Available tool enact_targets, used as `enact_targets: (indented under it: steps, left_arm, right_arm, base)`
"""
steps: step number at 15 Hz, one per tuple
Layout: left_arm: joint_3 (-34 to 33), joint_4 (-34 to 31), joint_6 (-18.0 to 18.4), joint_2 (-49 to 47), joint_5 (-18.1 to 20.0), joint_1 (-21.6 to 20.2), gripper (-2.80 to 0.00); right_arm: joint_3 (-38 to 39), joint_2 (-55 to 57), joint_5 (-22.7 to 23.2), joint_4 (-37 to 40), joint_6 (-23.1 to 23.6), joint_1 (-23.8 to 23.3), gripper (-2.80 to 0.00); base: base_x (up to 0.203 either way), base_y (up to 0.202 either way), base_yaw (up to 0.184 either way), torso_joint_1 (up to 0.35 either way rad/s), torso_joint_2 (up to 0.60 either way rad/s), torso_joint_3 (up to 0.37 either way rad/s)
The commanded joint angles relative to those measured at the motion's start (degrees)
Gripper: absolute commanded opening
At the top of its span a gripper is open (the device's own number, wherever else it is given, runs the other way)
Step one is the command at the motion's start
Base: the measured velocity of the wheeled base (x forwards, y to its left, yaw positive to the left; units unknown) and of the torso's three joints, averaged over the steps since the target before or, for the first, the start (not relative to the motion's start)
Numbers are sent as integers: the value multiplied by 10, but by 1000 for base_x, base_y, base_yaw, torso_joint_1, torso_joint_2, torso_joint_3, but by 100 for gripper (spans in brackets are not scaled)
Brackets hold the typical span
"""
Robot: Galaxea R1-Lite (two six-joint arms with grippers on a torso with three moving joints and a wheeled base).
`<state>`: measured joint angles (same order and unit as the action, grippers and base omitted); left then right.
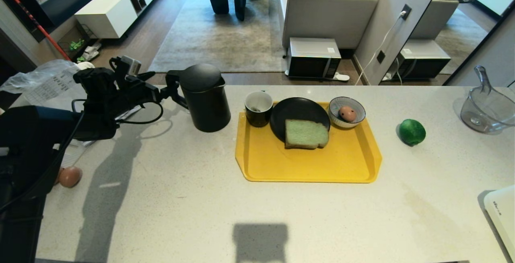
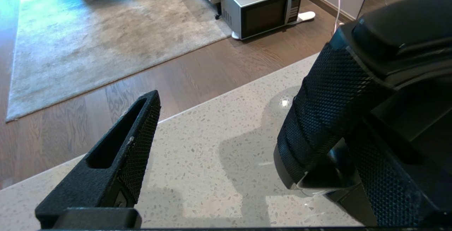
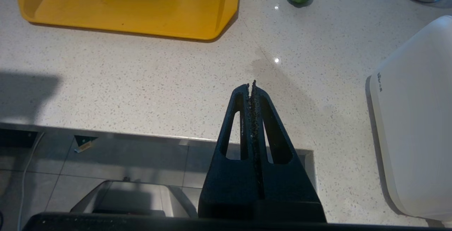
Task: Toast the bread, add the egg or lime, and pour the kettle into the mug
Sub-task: Pick up the kettle
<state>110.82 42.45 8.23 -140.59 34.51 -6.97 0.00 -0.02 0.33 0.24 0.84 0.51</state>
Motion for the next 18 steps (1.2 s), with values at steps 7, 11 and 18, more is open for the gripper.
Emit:
enact_targets:
  steps: [7,11,18]
  left_arm:
    - [0,-11,-4,27,-1,-4,0]
    - [0,-11,-4,28,-2,-9,0]
    - [-1,37,-18,-14,-12,0,0]
  right_arm:
    - [0,0,0,0,0,0,-280]
    - [0,0,0,0,0,0,-280]
    - [0,0,0,0,0,0,-280]
  base:
    - [0,0,0,0,0,0]
    - [0,0,0,0,0,0]
    - [0,0,0,0,0,0]
